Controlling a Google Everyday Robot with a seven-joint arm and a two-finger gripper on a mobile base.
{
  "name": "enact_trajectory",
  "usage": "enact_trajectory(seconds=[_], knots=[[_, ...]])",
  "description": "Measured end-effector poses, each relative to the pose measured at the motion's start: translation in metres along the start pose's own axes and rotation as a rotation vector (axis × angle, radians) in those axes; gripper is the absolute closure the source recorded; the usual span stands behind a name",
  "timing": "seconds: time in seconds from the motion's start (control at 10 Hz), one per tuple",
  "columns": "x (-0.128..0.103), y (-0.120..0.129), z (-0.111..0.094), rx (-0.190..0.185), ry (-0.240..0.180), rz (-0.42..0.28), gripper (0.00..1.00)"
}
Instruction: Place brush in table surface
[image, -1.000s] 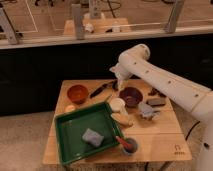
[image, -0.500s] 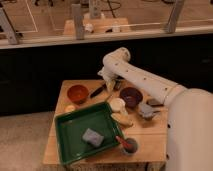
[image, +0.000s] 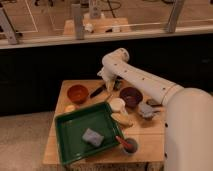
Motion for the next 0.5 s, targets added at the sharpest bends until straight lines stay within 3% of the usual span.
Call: enact_trajectory(seconds=[0.2,0.5], knots=[[0.001,-0.003,0.002,0.001,-0.006,-0.006,0.20],[0.011,-0.014,0.037,-0.028,-0.005,-0.026,0.20]])
